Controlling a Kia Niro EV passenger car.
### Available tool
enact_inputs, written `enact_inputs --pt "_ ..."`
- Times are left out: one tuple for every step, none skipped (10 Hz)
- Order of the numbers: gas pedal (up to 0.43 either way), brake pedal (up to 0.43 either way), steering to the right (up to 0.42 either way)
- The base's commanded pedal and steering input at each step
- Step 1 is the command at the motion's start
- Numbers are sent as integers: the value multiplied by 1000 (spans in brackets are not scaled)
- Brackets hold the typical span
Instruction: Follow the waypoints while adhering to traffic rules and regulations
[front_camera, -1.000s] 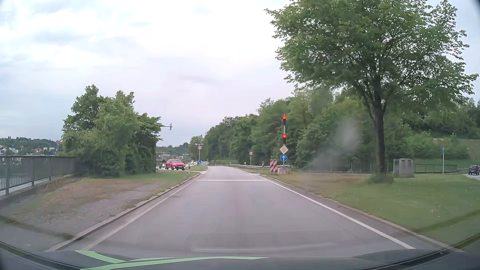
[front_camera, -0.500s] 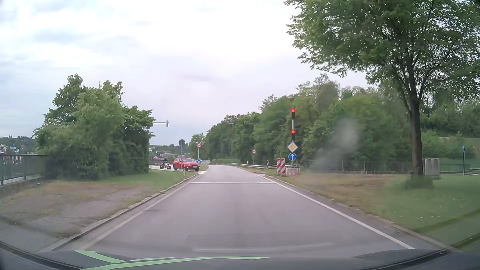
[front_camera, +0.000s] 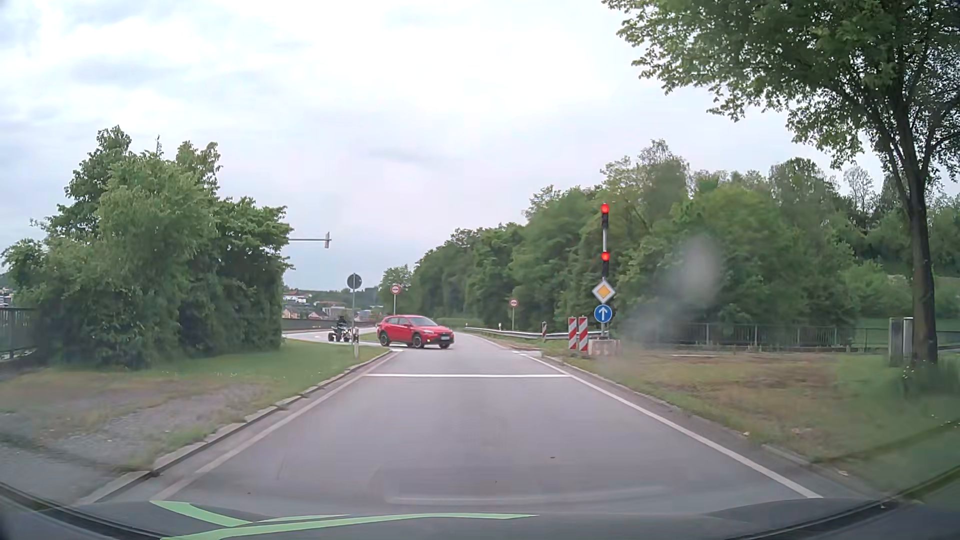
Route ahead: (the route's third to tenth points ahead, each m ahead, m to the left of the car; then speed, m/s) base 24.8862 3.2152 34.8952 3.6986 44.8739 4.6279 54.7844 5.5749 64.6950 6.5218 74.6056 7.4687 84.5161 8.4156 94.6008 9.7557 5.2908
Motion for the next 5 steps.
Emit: enact_inputs --pt "0 207 -7" --pt "0 207 -7" --pt "0 207 -7" --pt "0 207 -7" --pt "0 207 -7"
